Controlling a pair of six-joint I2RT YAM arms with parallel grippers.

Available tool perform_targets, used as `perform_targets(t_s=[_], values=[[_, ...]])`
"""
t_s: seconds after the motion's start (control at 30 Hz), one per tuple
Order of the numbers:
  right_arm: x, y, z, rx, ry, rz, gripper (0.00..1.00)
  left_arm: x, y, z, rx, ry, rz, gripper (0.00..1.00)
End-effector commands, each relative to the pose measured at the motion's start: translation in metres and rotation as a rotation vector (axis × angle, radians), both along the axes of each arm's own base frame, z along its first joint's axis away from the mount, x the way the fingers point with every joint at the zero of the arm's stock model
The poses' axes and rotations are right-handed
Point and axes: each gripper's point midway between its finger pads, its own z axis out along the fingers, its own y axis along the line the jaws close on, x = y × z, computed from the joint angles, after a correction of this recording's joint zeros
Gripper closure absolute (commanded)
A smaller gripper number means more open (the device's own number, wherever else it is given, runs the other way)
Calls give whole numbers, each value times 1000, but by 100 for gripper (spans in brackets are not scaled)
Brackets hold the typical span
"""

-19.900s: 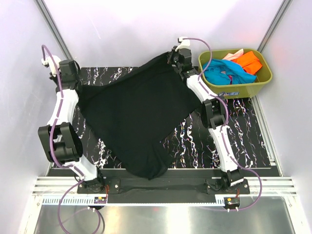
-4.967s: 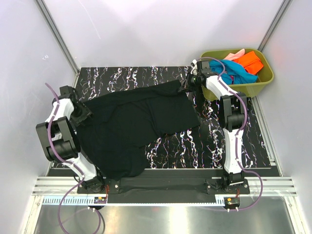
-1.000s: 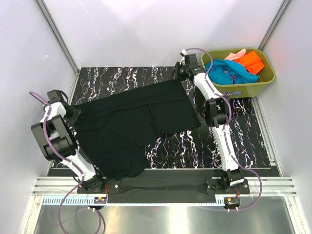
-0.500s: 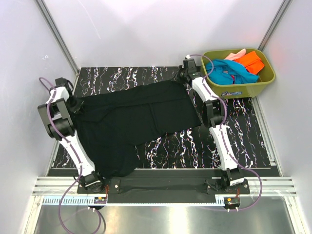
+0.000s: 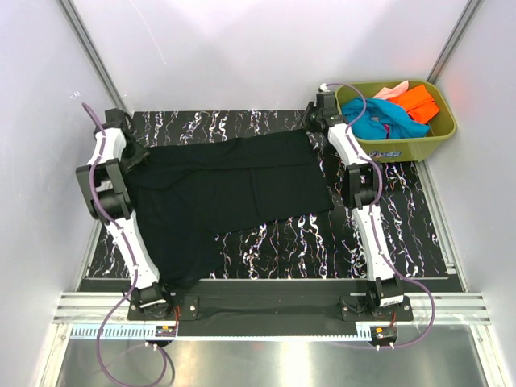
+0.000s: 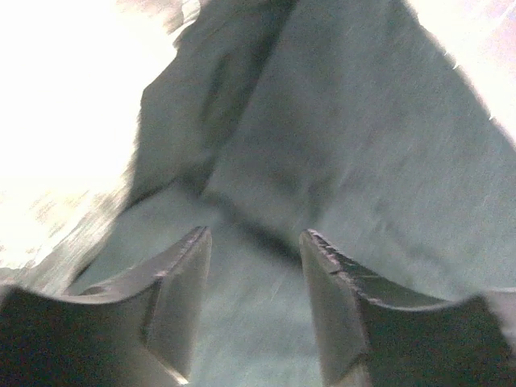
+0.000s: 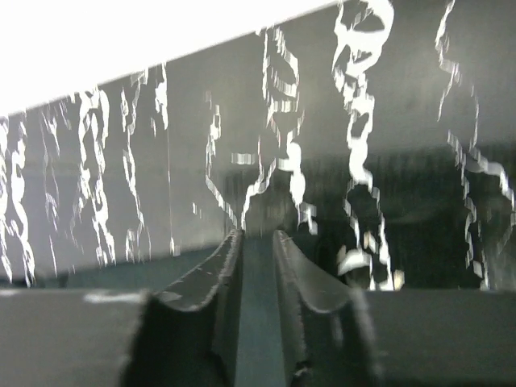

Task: Fold and stack the t-shirts
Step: Fold the tshirt

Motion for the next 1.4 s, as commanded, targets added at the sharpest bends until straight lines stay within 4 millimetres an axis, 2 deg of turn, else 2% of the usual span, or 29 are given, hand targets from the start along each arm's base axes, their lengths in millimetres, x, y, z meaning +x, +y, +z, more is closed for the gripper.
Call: perform_targets(t_s=[0.0, 0.03, 0.07, 0.1, 0.13, 0.17, 0.2, 0.27, 0.3, 0.5, 0.63, 0.97, 1.13, 1.37], values=[[-11, 5, 116, -33, -166, 71, 69, -14, 27, 90, 143, -155, 48, 43], [-17, 5, 122, -42, -160, 76, 67, -24, 27, 105, 158, -179, 51, 41], [-25, 3, 116, -51, -128, 79, 64, -27, 28, 108, 159, -187, 47, 40], [-34, 4, 141, -47, -150, 89, 61, -33, 32, 112, 163, -193, 43, 38], [-43, 2, 140, -54, -118, 94, 58, -41, 30, 106, 153, -175, 32, 37], [-51, 1, 144, -58, -102, 100, 55, -42, 25, 108, 123, -196, 4, 37], [-57, 0, 144, -69, -90, 112, 48, -47, 28, 105, 105, -194, -7, 37], [-73, 0, 131, -82, -27, 136, 44, -54, 21, 93, 22, -194, -28, 37], [-80, 2, 126, -78, -3, 160, 42, -60, 26, 89, 4, -191, -12, 38], [-107, 7, 89, -93, 122, 215, 45, -71, 23, 66, -75, -176, -31, 38], [-117, 8, 79, -83, 151, 231, 46, -76, 26, 49, -105, -131, -7, 39], [-137, 14, 65, -52, 176, 276, 47, -59, 33, 14, -175, -134, 23, 42], [-138, 18, 63, -42, 171, 302, 49, -38, 37, 7, -195, -196, 16, 53], [-138, 15, 62, -57, 169, 306, 50, -26, 39, 2, -209, -238, 58, 57]])
